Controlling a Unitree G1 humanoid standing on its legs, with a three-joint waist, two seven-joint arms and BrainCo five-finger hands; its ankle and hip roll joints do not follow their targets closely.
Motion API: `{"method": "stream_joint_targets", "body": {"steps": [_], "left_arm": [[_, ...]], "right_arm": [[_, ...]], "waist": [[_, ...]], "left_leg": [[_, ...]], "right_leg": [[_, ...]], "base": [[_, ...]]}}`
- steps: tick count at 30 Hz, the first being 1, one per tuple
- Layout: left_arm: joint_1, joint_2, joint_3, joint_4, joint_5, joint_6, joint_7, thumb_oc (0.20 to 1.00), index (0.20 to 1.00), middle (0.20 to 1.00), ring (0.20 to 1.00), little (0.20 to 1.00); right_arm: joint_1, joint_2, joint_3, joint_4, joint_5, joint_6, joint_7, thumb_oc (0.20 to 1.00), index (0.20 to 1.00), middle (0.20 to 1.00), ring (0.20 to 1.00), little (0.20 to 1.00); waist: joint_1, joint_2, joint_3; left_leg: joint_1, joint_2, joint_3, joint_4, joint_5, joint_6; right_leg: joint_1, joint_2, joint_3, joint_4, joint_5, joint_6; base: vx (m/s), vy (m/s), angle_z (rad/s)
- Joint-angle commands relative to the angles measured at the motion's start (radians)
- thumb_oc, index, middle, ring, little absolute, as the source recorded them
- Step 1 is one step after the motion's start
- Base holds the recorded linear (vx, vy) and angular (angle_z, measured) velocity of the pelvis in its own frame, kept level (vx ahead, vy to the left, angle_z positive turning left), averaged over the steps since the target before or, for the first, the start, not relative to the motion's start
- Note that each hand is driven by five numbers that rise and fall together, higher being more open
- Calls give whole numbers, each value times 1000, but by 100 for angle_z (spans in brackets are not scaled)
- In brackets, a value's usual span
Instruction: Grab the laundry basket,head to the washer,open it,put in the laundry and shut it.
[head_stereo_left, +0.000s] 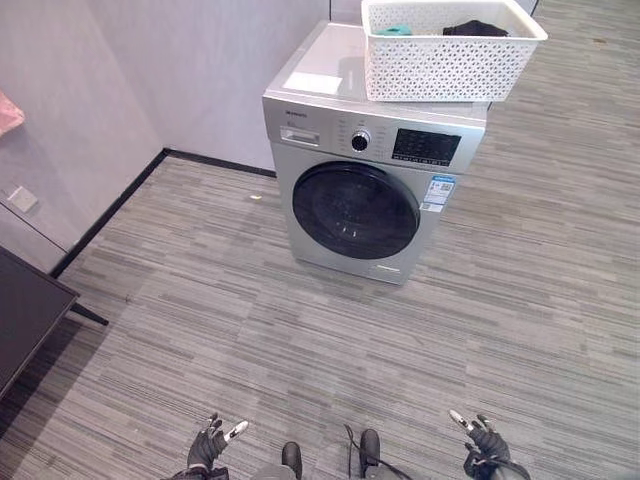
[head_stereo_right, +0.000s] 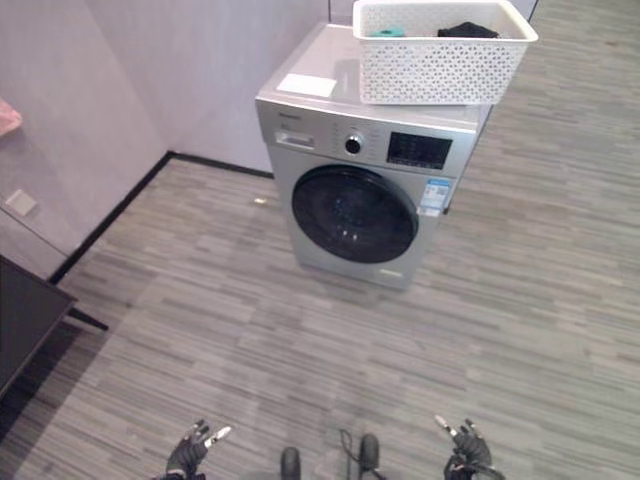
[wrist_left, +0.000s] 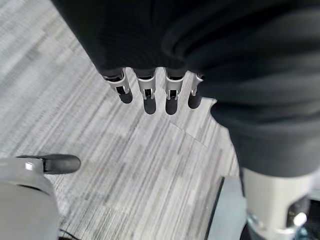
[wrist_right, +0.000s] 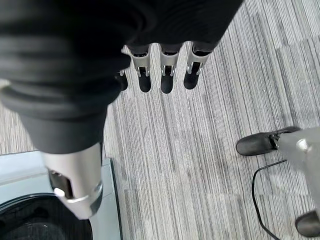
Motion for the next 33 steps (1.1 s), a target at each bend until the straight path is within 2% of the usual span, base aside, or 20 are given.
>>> {"method": "stream_joint_targets", "body": {"steps": [1,4,8,10,12,14,15,16,17,18,19,21,22,23,24,25,26,28,31,33], "left_arm": [[-25,70,12,-6,32,-19,-2,1000,1000,1000,1000,1000],[-29,73,20,-10,20,-20,1,1000,1000,1000,1000,1000],[-38,68,31,-17,26,-16,7,1000,1000,1000,1000,1000],[-37,62,35,-18,36,-16,7,1000,1000,1000,1000,1000],[-32,57,45,-4,44,-16,11,1000,1000,1000,1000,1000],[-29,53,52,-2,31,-15,19,1000,1000,1000,1000,1000],[-29,51,56,-11,17,-13,19,1000,1000,1000,1000,1000],[-29,53,50,-33,12,-5,12,1000,1000,1000,1000,1000],[-31,56,52,-41,7,-5,14,1000,1000,1000,1000,1000],[-32,57,54,-43,3,-3,17,1000,1000,1000,1000,1000],[-32,57,55,-44,3,-3,18,1000,1000,1000,1000,1000],[-40,61,57,-54,0,-3,12,1000,1000,1000,1000,1000],[-44,61,53,-53,6,-5,8,1000,1000,1000,1000,1000],[-49,58,49,-49,12,-14,5,1000,1000,1000,1000,1000],[-51,59,46,-50,12,-17,8,1000,1000,1000,1000,1000],[-60,53,40,-43,6,-18,12,1000,1000,1000,1000,1000],[-60,53,40,-43,6,-18,12,1000,1000,1000,1000,1000],[-63,48,36,-36,14,-22,20,1000,1000,1000,1000,1000],[-68,49,20,10,43,-21,14,1000,1000,1000,1000,1000],[-68,57,13,10,67,-15,6,1000,1000,1000,1000,1000]], "right_arm": [[-47,-40,-13,-74,-43,-20,-25,1000,1000,1000,1000,1000],[-56,-50,-7,-127,-72,-12,-39,1000,1000,1000,1000,1000],[-41,-54,-14,-226,-113,-3,-56,1000,1000,1000,1000,1000],[-14,-58,-18,-291,-142,1,-54,1000,1000,1000,1000,1000],[27,-56,-21,-328,-175,-4,-52,1000,1000,1000,1000,1000],[45,-57,-14,-348,-190,-7,-54,1000,1000,1000,1000,1000],[47,-57,-14,-351,-191,-11,-56,1000,1000,1000,1000,1000],[45,-70,-9,-406,-187,-20,-64,1000,1000,1000,1000,1000],[46,-73,-3,-414,-181,-26,-67,1000,1000,1000,1000,1000],[51,-80,3,-426,-185,-27,-70,1000,1000,1000,1000,1000],[50,-80,3,-427,-185,-27,-70,1000,1000,1000,1000,1000],[59,-97,0,-470,-206,-26,-76,1000,1000,1000,1000,1000],[65,-108,-3,-494,-214,-27,-75,1000,1000,1000,1000,1000],[63,-126,-2,-531,-250,-20,-70,1000,1000,1000,1000,1000],[64,-134,-2,-545,-276,-20,-70,1000,1000,1000,1000,1000],[41,-149,13,-556,-349,-7,-88,1000,1000,1000,1000,1000],[41,-149,13,-556,-349,-7,-88,1000,1000,1000,1000,1000],[23,-147,33,-564,-381,-8,-87,1000,1000,1000,1000,1000],[5,-128,71,-563,-392,-5,-61,1000,1000,1000,1000,1000],[-3,-100,111,-558,-419,15,-40,1000,1000,1000,1000,1000]], "waist": [[-11,-17,20],[-13,-11,20],[-35,-14,19],[-47,-27,9],[-58,-36,-12],[-64,-33,-20],[-59,-36,-19],[-42,-53,5],[-35,-67,14],[-37,-66,19],[-37,-67,23],[-33,-77,30],[-34,-84,31],[-30,-96,29],[-26,-96,27],[0,-103,28],[0,-103,28],[24,-97,26],[29,-88,-2],[45,-89,-27]], "left_leg": [[4,-21,-22,101,-131,44],[52,2,-21,77,-145,27],[143,21,-54,55,-190,5],[185,26,-66,51,-213,-2],[214,55,-85,66,-200,-17],[174,115,-111,193,-124,-41],[111,136,-125,326,-51,-42],[-72,150,-160,661,36,-3],[-130,160,-154,755,69,11],[-144,207,-124,779,76,8],[-152,212,-120,785,84,14],[-202,259,-63,776,67,-5],[-234,240,-35,735,22,-18],[-285,205,0,627,4,-41],[-292,200,15,520,7,-55],[-328,158,-12,349,70,-64],[-328,158,-12,348,70,-64],[-330,120,-122,240,112,-87],[-283,105,-113,210,86,-80],[-244,61,-104,194,52,-46]], "right_leg": [[-38,-124,-15,159,-28,101],[-73,-163,-36,39,8,96],[-121,-199,14,-127,92,128],[-108,-191,44,-127,99,131],[-113,-158,74,-62,100,119],[-103,-98,88,8,48,86],[-79,-74,81,10,19,55],[-8,-53,43,-19,-15,-7],[17,-44,36,-36,-27,-31],[48,-26,28,-48,-54,-43],[44,-23,24,-50,-44,-52],[93,-19,11,-68,-76,-56],[120,-26,-5,-81,-86,-55],[153,-42,-21,-100,-93,-46],[164,-46,-30,-106,-99,-36],[184,-58,-44,-114,-102,-30],[184,-58,-44,-114,-102,-30],[214,-56,-39,-118,-115,-16],[241,-76,-44,-109,-133,7],[236,-124,-29,-76,-127,35]], "base": [[208,-94,-4],[219,-107,-17],[320,-154,-7],[367,-236,-1],[442,-352,29],[340,-413,89],[297,-630,67],[237,-631,32],[301,-602,18],[142,-286,34],[232,-243,11],[248,-168,-1],[369,-60,56],[403,15,82],[415,104,50],[240,95,6],[248,115,-19],[296,134,-15],[397,242,-55],[376,379,-43]]}}
